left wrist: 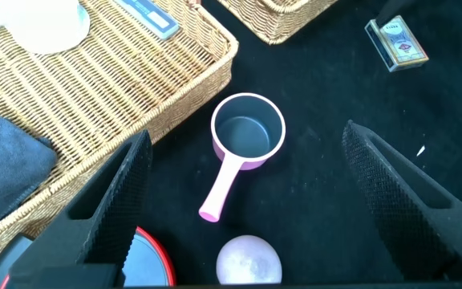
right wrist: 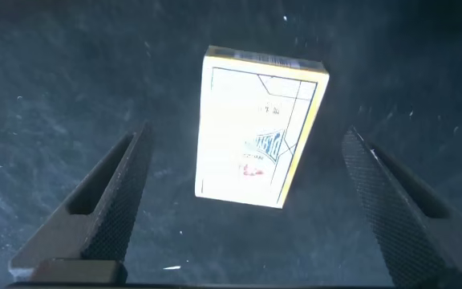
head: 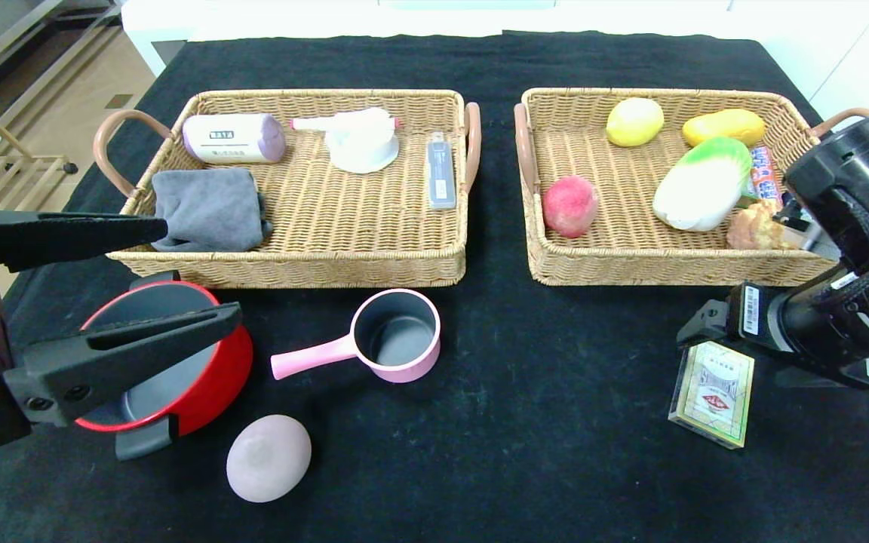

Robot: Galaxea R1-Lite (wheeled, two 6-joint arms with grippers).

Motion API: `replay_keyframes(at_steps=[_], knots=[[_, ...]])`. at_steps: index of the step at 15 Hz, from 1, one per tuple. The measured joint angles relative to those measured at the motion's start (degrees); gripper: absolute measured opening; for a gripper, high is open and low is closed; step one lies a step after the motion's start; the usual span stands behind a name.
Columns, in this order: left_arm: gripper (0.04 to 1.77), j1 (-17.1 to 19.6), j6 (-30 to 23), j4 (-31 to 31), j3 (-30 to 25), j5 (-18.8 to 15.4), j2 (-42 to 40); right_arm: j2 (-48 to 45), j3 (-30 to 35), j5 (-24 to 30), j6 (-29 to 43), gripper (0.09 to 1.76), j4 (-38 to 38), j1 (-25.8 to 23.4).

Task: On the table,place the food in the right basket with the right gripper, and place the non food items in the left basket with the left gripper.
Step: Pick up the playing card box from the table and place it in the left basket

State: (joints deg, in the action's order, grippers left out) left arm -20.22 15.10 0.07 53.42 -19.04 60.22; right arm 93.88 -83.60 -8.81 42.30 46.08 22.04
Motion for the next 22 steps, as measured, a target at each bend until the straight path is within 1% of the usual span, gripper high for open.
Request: replay_keyframes(at_steps=[6,12,21,22], knots=[[1.72,0.0,0.0,0.0,0.0,0.0,0.0,1.3,1.0,1.6,2.6,1.71,0.1,0.0],[1.72,0.0,0.0,0.0,0.0,0.0,-0.1,2.6,2.5,1.5,2.6,1.71,0.1,-0.1],[1.72,0.0,0.0,0.0,0.0,0.0,-0.1,3.7,2.7,1.6,2.5,1.71,-0.1,0.0],[1.72,0.0,0.0,0.0,0.0,0.0,-0.1,3.7,2.7,1.6,2.5,1.63,-0.1,0.0]])
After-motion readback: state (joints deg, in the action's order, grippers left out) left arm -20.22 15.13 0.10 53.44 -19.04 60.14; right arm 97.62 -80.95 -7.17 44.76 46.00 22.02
